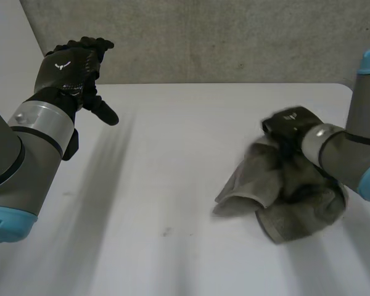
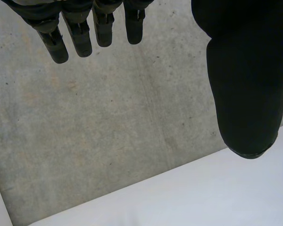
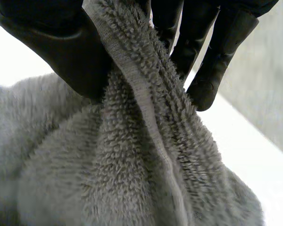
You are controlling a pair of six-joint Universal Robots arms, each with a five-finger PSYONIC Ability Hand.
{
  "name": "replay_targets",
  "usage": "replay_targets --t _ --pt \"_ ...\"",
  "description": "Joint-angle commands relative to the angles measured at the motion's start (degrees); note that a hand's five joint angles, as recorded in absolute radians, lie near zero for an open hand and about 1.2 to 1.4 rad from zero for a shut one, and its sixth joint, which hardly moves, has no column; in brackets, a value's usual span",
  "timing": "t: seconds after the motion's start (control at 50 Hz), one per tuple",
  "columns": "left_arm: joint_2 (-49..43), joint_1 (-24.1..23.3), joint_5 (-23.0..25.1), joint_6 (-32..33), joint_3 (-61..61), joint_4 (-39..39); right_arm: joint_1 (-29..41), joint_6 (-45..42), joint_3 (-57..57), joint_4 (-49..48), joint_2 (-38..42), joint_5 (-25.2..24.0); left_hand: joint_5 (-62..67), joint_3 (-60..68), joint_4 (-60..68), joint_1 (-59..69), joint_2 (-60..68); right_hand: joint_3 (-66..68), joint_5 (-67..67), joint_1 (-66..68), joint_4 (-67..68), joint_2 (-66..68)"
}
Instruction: Fold the towel.
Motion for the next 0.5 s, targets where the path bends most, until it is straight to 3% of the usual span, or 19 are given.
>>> replay_targets --t 0.02,0.08,0.18,0.3,0.34,0.36,0.38,0.5 --pt "1.03 0.22 -0.03 0.17 0.99 -0.10 13.46 9.98 -3.13 -13.14 -1.44 -3.57 -1.48 0.53 0.56 0.18 0.65 5.75 5.43 4.95 3.40 5.38" --pt "3.40 0.66 -0.03 0.17 1.16 -0.10 16.12 10.17 -4.28 -14.57 -0.38 -3.31 -1.48 0.53 0.56 0.19 0.65 5.75 5.43 4.95 3.40 5.38" --pt "6.58 1.36 -0.03 0.17 1.25 -0.01 26.55 10.17 -11.91 -14.31 8.48 -2.78 -1.31 0.70 0.73 0.35 0.82 5.75 5.43 4.95 3.40 5.38" --pt "8.33 2.59 -0.03 0.17 1.34 -0.01 29.56 10.08 -16.06 -12.55 14.83 -2.61 -1.32 0.70 0.73 0.35 0.82 5.75 5.43 4.95 3.40 5.38" --pt "8.33 2.68 -0.03 0.17 1.25 -0.01 30.00 10.08 -17.20 -10.45 16.93 -2.26 -1.31 0.70 0.73 0.35 0.82 -42.36 -42.68 -43.16 -44.71 -42.73" --pt "8.33 2.68 0.06 0.17 1.25 -0.09 30.00 10.08 -17.20 -10.44 16.94 -2.26 -1.31 0.70 0.73 0.35 0.82 -42.63 -42.95 -43.43 -44.98 -43.00" --pt "8.33 2.68 0.06 0.17 1.25 -0.10 30.09 9.99 -17.38 -9.31 16.94 -1.65 -1.31 0.70 0.73 0.35 0.82 -63.62 -63.94 -64.42 -65.97 -63.99" --pt "8.25 2.77 0.06 0.17 0.99 -0.18 29.12 10.25 -17.20 -6.22 13.95 2.05 -1.31 0.70 0.73 0.35 0.82 -64.25 -64.57 -65.05 -66.60 -64.62"
